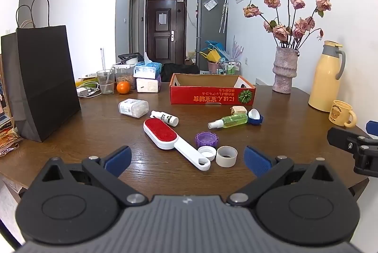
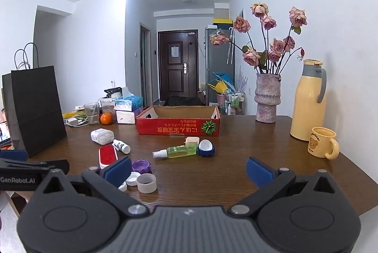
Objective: Organize rigid objects
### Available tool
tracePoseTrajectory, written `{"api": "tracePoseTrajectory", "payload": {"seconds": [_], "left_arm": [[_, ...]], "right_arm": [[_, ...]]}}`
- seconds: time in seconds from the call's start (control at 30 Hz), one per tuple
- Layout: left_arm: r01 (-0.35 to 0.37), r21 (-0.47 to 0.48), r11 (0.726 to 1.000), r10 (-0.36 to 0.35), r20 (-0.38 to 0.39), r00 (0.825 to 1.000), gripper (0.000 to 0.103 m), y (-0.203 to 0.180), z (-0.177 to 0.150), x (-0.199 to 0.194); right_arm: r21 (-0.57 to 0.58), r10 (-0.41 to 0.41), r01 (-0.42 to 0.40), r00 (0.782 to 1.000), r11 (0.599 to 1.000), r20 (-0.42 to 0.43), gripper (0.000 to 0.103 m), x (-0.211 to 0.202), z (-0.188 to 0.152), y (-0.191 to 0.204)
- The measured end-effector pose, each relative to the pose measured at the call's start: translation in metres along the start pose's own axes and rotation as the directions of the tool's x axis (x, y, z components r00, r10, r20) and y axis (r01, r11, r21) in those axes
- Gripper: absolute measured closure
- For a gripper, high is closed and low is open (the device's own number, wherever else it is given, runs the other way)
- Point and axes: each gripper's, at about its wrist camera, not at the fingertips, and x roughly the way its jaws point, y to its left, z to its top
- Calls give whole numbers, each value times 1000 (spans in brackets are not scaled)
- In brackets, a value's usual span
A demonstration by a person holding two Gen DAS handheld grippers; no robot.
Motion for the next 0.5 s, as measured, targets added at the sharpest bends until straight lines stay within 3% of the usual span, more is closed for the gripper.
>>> {"api": "tracePoseTrajectory", "payload": {"seconds": [0.5], "left_arm": [[3, -13, 1000, -3, 4, 1000, 0, 1, -1, 0]], "right_arm": [[4, 1, -1, 1000, 1000, -6, 0, 1, -5, -8]]}}
